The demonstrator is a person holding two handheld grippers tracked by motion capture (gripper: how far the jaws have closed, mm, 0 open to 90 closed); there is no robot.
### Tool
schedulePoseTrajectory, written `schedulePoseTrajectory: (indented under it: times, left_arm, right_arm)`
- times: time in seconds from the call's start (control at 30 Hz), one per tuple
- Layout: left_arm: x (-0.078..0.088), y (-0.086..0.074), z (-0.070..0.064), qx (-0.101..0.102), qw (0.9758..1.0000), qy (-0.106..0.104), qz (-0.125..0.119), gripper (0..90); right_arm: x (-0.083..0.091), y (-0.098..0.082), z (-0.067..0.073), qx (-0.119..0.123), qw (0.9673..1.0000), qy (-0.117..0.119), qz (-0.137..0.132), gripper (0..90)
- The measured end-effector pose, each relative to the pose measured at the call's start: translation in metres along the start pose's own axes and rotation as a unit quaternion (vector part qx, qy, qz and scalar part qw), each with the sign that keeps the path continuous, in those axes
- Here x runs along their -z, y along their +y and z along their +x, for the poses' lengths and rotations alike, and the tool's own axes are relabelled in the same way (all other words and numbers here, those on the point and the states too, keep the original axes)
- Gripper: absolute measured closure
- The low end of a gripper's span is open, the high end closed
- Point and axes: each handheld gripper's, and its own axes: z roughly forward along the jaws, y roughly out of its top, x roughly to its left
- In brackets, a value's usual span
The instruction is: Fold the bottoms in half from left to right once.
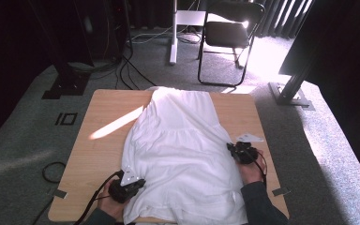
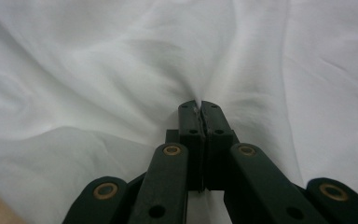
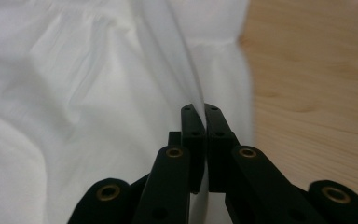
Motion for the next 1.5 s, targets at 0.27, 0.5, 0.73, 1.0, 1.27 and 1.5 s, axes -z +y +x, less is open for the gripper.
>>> schedulePoseTrajectory:
  times: [0.27, 0.5, 0.73, 1.0, 1.27, 1.5]
  left_arm:
    - [0.014, -0.006, -0.008, -0.006, 0.9993, -0.007, -0.036, 63.5]
    - [-0.002, 0.030, 0.065, 0.092, 0.9879, 0.080, -0.096, 46.4]
    - [-0.057, 0.039, 0.120, 0.156, 0.9810, 0.108, -0.044, 41.1]
    - [-0.048, 0.034, 0.108, 0.098, 0.9896, 0.105, 0.008, 88.0]
    - [-0.010, 0.003, 0.080, 0.080, 0.9932, 0.084, 0.008, 88.0]
    - [0.001, -0.012, 0.059, 0.073, 0.9947, 0.072, 0.010, 81.6]
  right_arm:
    - [-0.011, -0.032, -0.024, -0.040, 0.9976, -0.017, 0.054, 87.8]
    - [-0.019, -0.037, -0.024, -0.041, 0.9969, -0.017, 0.065, 84.0]
    - [-0.019, -0.039, -0.028, -0.051, 0.9971, -0.004, 0.057, 84.3]
    - [-0.013, -0.045, -0.028, -0.058, 0.9968, 0.004, 0.055, 88.7]
    - [0.030, -0.078, -0.016, -0.074, 0.9949, 0.030, 0.061, 88.9]
    - [0.059, -0.102, -0.006, -0.088, 0.9940, 0.033, 0.056, 85.8]
